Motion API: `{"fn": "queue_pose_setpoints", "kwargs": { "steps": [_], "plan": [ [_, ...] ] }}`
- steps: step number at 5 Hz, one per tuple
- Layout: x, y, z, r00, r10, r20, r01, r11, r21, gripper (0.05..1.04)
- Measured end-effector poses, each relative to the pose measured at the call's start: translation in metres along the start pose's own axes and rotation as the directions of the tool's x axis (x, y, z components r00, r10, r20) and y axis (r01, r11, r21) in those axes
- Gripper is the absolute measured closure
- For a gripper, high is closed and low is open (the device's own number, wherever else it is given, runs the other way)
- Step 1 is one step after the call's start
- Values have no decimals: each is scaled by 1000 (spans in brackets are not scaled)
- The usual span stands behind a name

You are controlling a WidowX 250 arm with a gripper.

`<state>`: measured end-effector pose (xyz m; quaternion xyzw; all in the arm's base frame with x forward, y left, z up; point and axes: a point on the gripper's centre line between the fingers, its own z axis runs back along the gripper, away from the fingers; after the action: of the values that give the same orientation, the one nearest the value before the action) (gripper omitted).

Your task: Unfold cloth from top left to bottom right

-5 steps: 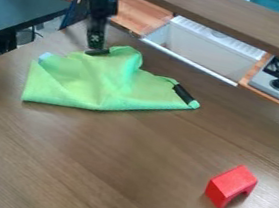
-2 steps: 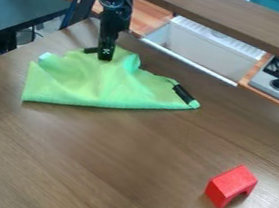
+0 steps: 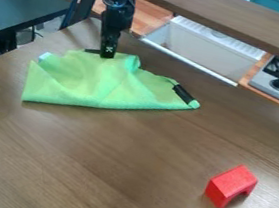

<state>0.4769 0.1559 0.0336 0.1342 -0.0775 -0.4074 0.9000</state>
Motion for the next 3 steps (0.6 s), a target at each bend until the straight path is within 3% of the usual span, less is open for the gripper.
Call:
{"fn": "queue_pose_setpoints", "kwargs": {
  "steps": [2,3],
  "plan": [
    [6,16,20,998,41,47,-41,999,-8,83],
    [-4,24,15,996,81,34,-80,996,-26,83]
  ]
}}
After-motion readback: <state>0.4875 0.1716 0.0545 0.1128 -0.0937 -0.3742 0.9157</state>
